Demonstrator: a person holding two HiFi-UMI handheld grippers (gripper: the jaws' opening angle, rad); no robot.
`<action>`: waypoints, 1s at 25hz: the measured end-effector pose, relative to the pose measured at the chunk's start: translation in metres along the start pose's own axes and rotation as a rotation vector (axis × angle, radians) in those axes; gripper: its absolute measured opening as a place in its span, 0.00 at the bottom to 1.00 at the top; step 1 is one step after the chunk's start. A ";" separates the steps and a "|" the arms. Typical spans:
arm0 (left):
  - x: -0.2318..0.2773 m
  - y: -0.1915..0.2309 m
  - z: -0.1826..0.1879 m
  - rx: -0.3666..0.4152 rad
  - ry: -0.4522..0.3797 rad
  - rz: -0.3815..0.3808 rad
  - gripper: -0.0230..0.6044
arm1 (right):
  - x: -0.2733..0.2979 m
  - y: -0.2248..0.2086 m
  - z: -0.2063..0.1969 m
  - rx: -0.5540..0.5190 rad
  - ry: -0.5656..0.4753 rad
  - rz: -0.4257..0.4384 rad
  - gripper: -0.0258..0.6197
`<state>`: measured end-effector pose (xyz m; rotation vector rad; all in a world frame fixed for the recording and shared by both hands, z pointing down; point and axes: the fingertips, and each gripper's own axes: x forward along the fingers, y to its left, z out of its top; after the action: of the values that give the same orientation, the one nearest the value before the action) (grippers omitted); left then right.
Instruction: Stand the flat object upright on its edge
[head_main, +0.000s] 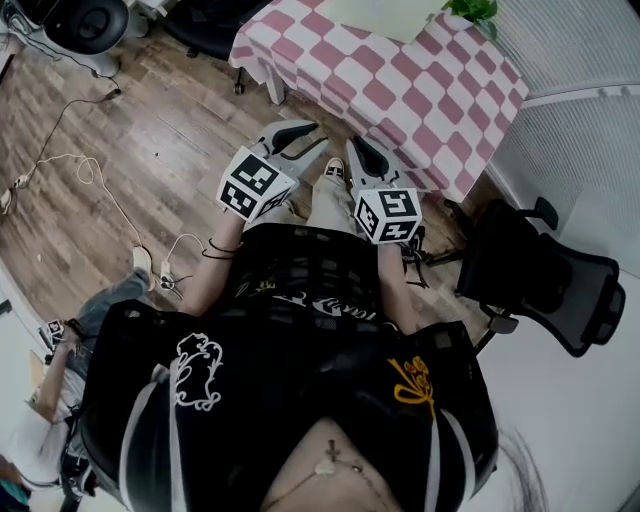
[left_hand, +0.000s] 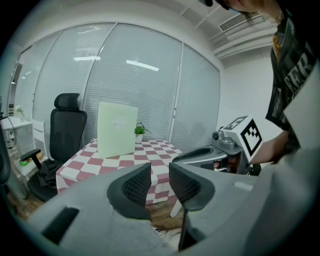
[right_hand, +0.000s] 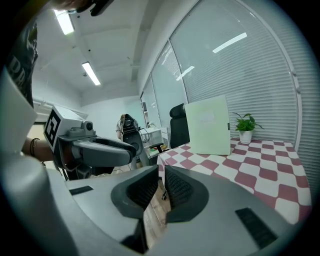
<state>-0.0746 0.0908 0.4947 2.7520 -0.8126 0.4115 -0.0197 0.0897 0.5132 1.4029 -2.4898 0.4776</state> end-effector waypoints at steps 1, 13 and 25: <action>-0.004 -0.005 -0.003 0.001 0.001 -0.008 0.23 | -0.004 0.005 -0.003 -0.002 0.001 -0.004 0.10; -0.045 -0.026 -0.025 0.019 -0.001 -0.026 0.23 | -0.022 0.051 -0.022 -0.040 0.009 -0.005 0.09; -0.056 -0.026 -0.021 0.045 -0.008 -0.027 0.23 | -0.014 0.071 -0.015 -0.074 0.001 0.028 0.09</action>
<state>-0.1089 0.1461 0.4915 2.8046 -0.7760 0.4193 -0.0732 0.1407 0.5100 1.3419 -2.5020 0.3877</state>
